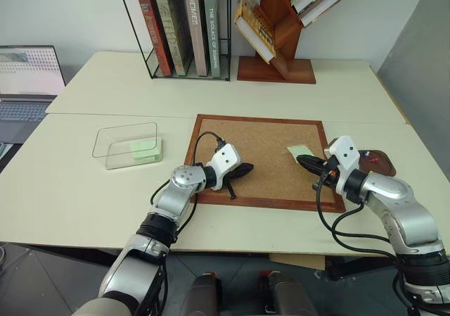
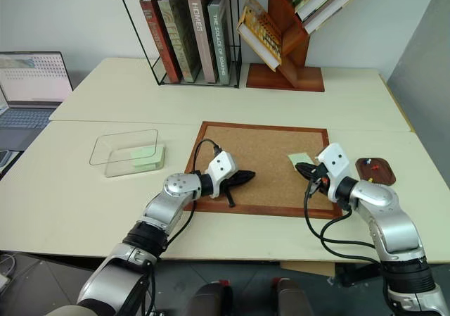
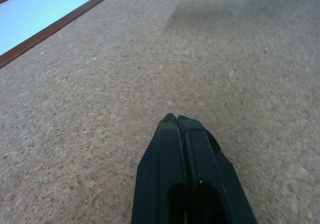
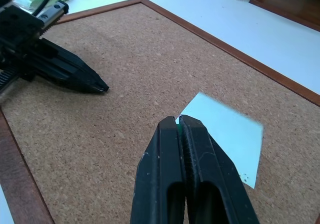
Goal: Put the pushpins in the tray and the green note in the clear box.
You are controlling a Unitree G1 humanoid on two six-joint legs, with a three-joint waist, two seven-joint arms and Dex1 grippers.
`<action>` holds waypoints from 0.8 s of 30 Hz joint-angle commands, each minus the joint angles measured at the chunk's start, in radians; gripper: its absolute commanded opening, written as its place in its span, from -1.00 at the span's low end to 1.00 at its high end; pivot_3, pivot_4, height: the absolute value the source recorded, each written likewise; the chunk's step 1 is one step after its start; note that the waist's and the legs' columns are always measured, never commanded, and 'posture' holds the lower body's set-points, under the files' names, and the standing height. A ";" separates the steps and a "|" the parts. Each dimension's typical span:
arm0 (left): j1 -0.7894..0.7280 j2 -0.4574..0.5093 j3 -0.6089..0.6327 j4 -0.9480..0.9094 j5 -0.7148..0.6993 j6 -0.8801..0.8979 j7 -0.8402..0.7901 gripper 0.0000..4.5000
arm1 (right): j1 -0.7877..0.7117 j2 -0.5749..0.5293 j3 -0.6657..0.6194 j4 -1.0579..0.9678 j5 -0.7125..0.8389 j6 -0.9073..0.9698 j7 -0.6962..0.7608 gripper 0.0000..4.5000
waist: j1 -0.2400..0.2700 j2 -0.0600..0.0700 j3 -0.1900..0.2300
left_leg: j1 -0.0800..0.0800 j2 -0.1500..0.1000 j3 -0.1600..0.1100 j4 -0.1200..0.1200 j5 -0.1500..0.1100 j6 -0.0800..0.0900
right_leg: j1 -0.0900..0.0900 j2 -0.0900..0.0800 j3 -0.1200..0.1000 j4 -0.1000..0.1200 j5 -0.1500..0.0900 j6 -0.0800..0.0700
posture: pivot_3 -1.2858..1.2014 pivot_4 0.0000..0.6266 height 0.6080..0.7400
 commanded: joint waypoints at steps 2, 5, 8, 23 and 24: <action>-0.014 0.024 0.038 -0.126 -0.050 0.005 -0.034 -0.72 | -0.017 -0.010 -0.023 -0.042 0.015 0.007 -0.002 -1.00 | 0.000 0.000 0.000 | -0.001 0.000 0.000 0.000 0.000 0.000 | 0.000 0.000 0.000 -0.001 0.000 0.000 | 0.03 -0.52 1.00; -0.020 0.069 0.019 -0.153 -0.011 -0.071 -0.064 -0.51 | -0.022 -0.007 -0.021 -0.042 0.017 0.013 -0.004 -1.00 | -0.001 0.000 0.000 | -0.002 0.000 0.000 -0.001 0.000 0.000 | -0.001 0.000 0.000 -0.002 0.000 0.000 | 0.03 -0.52 1.00; -0.031 0.099 -0.005 -0.149 0.026 -0.155 -0.083 -0.27 | -0.033 -0.006 -0.021 -0.041 0.014 0.030 -0.016 -1.00 | 0.001 0.000 0.000 | -0.002 0.000 0.000 -0.001 0.000 0.000 | -0.002 0.000 0.001 -0.002 0.000 0.000 | 0.03 -0.52 1.00; -0.238 0.024 -0.073 0.178 0.145 -0.492 -0.074 0.93 | -0.080 -0.021 -0.010 -0.117 0.055 0.208 -0.024 -1.00 | 0.004 -0.001 0.001 | -0.005 -0.001 0.000 0.000 0.000 0.000 | -0.003 0.000 0.000 -0.002 0.000 0.000 | 0.03 -0.52 1.00; -0.250 0.016 -0.080 0.202 0.152 -0.509 -0.079 0.93 | -0.081 -0.022 -0.009 -0.127 0.061 0.220 -0.025 -1.00 | 0.003 -0.001 0.000 | -0.005 -0.001 0.000 0.000 0.000 0.000 | -0.004 0.000 0.000 -0.002 0.000 0.000 | 0.03 -0.52 1.00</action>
